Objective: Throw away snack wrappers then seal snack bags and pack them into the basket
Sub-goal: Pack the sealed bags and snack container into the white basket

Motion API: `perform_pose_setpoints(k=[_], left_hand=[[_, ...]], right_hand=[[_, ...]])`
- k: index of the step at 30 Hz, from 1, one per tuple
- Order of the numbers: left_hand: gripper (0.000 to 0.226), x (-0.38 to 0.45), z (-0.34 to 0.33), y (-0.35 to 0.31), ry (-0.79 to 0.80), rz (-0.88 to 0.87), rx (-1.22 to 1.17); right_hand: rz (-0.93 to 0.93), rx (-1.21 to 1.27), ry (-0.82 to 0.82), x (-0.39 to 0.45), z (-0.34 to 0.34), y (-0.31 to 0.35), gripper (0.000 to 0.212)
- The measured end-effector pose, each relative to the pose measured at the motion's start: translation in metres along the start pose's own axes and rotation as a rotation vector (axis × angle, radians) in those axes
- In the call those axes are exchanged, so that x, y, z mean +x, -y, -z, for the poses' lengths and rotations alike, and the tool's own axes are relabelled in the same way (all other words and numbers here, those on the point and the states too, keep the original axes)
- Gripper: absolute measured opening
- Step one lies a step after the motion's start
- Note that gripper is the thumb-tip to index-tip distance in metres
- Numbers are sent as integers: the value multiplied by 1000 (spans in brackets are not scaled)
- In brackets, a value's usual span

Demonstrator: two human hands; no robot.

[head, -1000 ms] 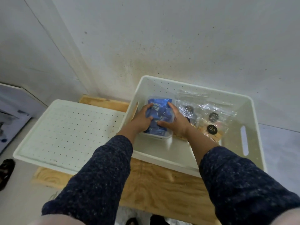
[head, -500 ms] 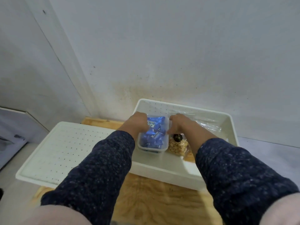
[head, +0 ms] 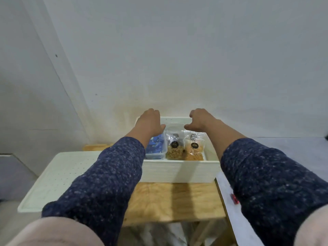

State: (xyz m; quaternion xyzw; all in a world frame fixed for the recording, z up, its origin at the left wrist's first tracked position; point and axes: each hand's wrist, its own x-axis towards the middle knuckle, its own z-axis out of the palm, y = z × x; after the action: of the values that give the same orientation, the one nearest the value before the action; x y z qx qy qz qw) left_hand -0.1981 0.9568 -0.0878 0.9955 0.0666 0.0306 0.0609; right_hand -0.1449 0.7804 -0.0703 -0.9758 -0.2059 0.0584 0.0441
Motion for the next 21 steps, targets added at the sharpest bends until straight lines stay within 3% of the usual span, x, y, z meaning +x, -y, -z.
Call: perform_pose_setpoints(k=[13,18,21], left_hand=[[50,-123,-76,-149,-58,-264,-249],[58,-168,-141,-202,-150,-329,-454],[70,-191,-185,-234,-87,-292,-521]], right_hand=[[-325,192,-90,-193,-72,-118,66],[-402,277,-168,-246,-131,-174,69],[-409,315,-181,-271,-167,-210,70]])
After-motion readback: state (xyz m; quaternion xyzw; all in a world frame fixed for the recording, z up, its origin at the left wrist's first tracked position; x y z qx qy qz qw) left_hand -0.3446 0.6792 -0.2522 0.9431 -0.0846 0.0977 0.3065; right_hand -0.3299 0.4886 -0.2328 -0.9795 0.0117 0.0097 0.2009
